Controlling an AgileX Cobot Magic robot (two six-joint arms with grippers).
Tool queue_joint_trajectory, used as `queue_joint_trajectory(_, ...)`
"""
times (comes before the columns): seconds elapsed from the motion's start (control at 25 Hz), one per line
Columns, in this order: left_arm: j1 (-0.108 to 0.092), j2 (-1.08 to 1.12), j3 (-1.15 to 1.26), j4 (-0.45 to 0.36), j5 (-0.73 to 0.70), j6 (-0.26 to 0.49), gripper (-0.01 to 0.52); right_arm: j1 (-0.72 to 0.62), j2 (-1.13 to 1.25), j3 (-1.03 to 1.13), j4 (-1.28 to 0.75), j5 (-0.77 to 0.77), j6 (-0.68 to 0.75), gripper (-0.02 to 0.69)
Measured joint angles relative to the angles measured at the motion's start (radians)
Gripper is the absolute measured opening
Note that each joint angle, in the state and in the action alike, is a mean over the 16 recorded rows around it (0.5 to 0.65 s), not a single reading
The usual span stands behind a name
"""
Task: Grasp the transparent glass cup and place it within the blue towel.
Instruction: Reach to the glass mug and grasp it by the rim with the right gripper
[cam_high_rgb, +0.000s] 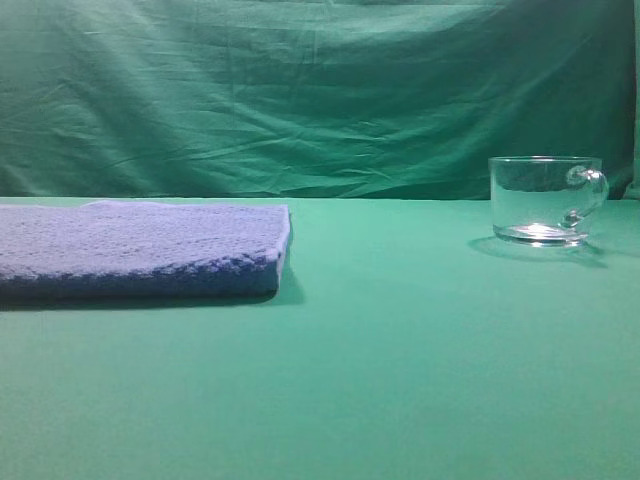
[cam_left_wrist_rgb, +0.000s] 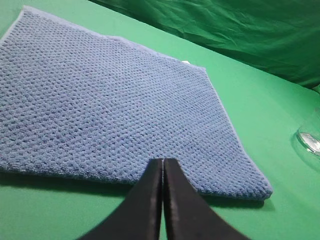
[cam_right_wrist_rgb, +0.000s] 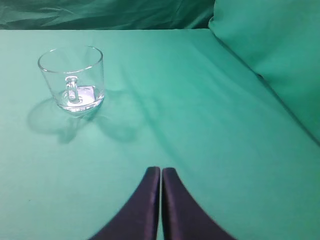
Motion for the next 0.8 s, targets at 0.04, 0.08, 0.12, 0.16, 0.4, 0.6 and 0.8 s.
queue_joint_trajectory(0.04, 0.0, 0.0, 0.0, 0.0, 0.0, 0.0, 0.0, 0.0, 0.0, 0.0, 0.0, 0.0, 0.0, 0.0)
queue_joint_trajectory(0.08, 0.0, 0.0, 0.0, 0.0, 0.0, 0.0, 0.0, 0.0, 0.0, 0.0, 0.0, 0.0, 0.0, 0.0)
queue_joint_trajectory(0.12, 0.0, 0.0, 0.0, 0.0, 0.0, 0.0, 0.0, 0.0, 0.0, 0.0, 0.0, 0.0, 0.0, 0.0)
queue_joint_trajectory(0.16, 0.0, 0.0, 0.0, 0.0, 0.0, 0.0, 0.0, 0.0, 0.0, 0.0, 0.0, 0.0, 0.0, 0.0)
queue_joint_trajectory(0.4, 0.0, 0.0, 0.0, 0.0, 0.0, 0.0, 0.0, 0.0, 0.0, 0.0, 0.0, 0.0, 0.0, 0.0)
queue_joint_trajectory(0.6, 0.0, 0.0, 0.0, 0.0, 0.0, 0.0, 0.0, 0.0, 0.0, 0.0, 0.0, 0.0, 0.0, 0.006)
queue_joint_trajectory(0.8, 0.0, 0.0, 0.0, 0.0, 0.0, 0.0, 0.0, 0.0, 0.0, 0.0, -0.002, 0.0, 0.001, 0.021)
